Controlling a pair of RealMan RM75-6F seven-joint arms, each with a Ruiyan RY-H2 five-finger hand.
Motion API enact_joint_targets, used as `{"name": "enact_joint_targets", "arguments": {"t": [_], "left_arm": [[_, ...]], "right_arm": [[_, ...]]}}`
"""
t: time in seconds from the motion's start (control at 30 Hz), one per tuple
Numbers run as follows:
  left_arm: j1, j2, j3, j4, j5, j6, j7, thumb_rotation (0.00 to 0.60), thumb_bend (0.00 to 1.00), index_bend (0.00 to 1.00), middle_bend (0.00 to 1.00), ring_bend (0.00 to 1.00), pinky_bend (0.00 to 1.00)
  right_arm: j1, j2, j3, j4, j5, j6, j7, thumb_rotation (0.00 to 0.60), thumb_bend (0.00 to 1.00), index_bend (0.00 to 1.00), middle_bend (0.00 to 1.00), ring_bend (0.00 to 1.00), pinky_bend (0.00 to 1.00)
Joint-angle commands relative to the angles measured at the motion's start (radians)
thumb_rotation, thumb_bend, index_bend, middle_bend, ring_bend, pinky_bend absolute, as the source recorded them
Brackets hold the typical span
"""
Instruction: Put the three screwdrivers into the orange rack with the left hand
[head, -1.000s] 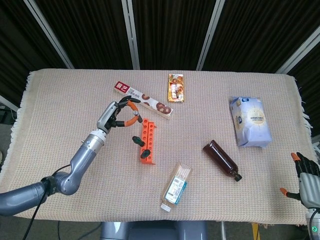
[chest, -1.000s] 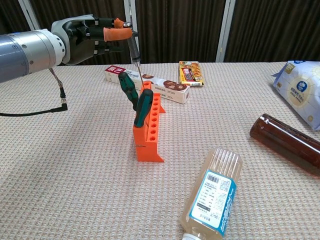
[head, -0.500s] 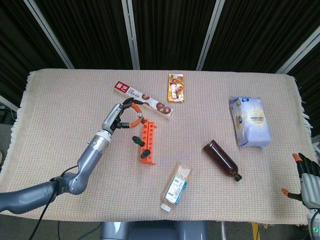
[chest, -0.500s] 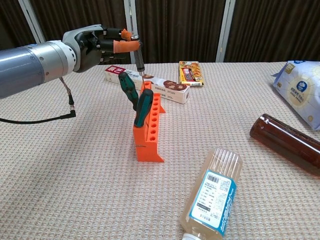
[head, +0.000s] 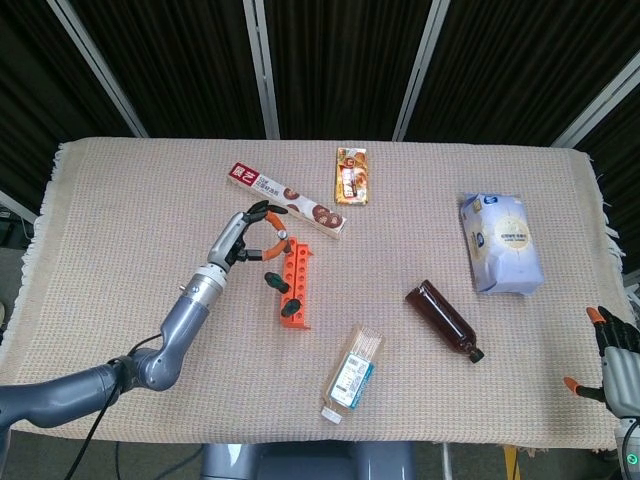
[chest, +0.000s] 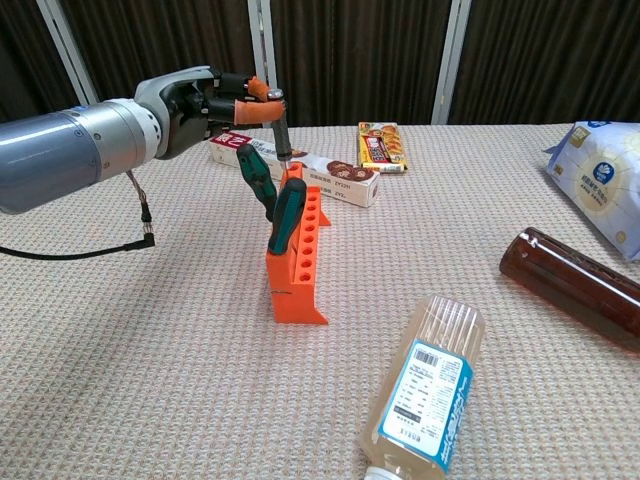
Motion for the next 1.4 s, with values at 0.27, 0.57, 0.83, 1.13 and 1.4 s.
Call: {"name": "enact_joint_targets", "arguments": {"t": [0.27,0.57,0.83,1.13,1.4], "left_arm": [[-0.001,-0.031,0.000,0.031,-0.017,0.003,0.021,0.600,0.51,0.64,0.21,0.00,0.03],[-0.007,-0.034,-0.007,0.036,-0.015,-0.005,0.037,0.600,0.51,0.62,0.20,0.00,0.02],[-0.007,-0.036,-0.003,0.036,-0.021,-0.021,0.047,0.600,0.51,0.61,0.19,0.00,0.01],[-0.003,-0.033,-0.008,0.033,-0.020,-0.023,0.050,0.600,0.51,0.53,0.12,0.00,0.00],[-0.001,-0.037,-0.006,0.037,-0.020,-0.032,0.052,0.600,0.50,0.44,0.04,0.00,0.00]], "right_arm": [[-0.001,-0.001,0.001,0.007,0.001,-0.002,0.007,0.600,0.00,0.00,0.01,0.00,0.00],[0.000,-0.004,0.001,0.009,0.003,-0.006,0.008,0.600,0.00,0.00,0.01,0.00,0.00],[-0.003,-0.003,0.001,0.011,0.004,-0.004,0.010,0.600,0.00,0.00,0.01,0.00,0.00],[-0.002,-0.004,0.001,0.012,0.005,-0.008,0.012,0.600,0.00,0.00,0.01,0.00,0.00],[-0.002,-0.003,0.002,0.011,0.008,-0.009,0.009,0.600,0.00,0.00,0.02,0.00,0.00]]}}
